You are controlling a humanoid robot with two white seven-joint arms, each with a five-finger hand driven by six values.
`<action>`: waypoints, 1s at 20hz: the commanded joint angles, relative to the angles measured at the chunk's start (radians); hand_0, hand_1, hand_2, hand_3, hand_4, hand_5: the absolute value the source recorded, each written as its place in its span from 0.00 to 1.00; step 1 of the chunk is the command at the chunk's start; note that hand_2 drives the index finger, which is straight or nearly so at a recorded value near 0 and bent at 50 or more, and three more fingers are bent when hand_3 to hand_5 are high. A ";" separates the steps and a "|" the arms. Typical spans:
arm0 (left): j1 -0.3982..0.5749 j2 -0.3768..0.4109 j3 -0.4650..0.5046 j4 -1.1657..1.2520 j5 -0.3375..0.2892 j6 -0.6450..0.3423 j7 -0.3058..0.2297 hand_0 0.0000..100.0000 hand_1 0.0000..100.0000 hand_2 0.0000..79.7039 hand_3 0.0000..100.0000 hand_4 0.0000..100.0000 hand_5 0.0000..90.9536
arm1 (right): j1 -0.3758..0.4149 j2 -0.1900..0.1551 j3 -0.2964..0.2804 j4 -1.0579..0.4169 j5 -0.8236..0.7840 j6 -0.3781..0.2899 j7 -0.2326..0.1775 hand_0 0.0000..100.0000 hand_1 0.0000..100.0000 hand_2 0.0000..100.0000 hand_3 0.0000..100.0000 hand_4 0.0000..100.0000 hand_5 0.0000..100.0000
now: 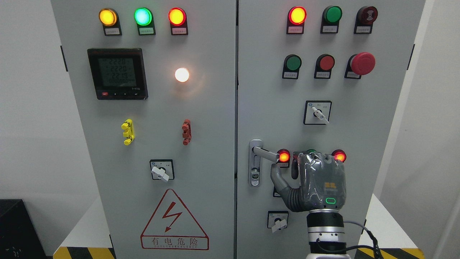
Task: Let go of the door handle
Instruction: 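Open the right hand and withdraw it away from the handle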
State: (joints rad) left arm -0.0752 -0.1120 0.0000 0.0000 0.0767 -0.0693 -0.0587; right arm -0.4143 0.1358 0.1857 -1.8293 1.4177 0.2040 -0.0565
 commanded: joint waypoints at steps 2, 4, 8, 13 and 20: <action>0.000 0.000 -0.021 -0.020 0.000 0.000 0.000 0.00 0.00 0.03 0.09 0.01 0.00 | 0.121 -0.007 0.003 -0.094 0.001 -0.067 -0.063 0.37 0.46 0.83 1.00 0.98 0.92; 0.000 0.000 -0.021 -0.020 0.000 0.000 0.000 0.00 0.00 0.03 0.09 0.01 0.00 | 0.169 -0.008 -0.017 -0.139 0.001 -0.113 -0.077 0.37 0.47 0.76 1.00 0.90 0.89; 0.000 0.000 -0.021 -0.020 0.000 0.000 0.000 0.00 0.00 0.03 0.09 0.01 0.00 | 0.271 -0.007 -0.096 -0.226 0.000 -0.211 -0.080 0.35 0.48 0.52 0.85 0.73 0.61; 0.000 0.000 -0.021 -0.020 0.000 0.000 0.000 0.00 0.00 0.03 0.09 0.01 0.00 | 0.305 -0.002 -0.279 -0.234 -0.084 -0.414 -0.092 0.36 0.39 0.17 0.27 0.28 0.15; 0.000 0.000 -0.021 -0.020 0.000 0.000 0.000 0.00 0.00 0.03 0.09 0.01 0.00 | 0.296 -0.008 -0.419 -0.234 -0.232 -0.494 -0.083 0.33 0.30 0.00 0.00 0.00 0.00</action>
State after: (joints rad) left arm -0.0752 -0.1120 0.0000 0.0000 0.0767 -0.0693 -0.0588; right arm -0.1321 0.1311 -0.0376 -2.0100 1.2747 -0.2691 -0.1483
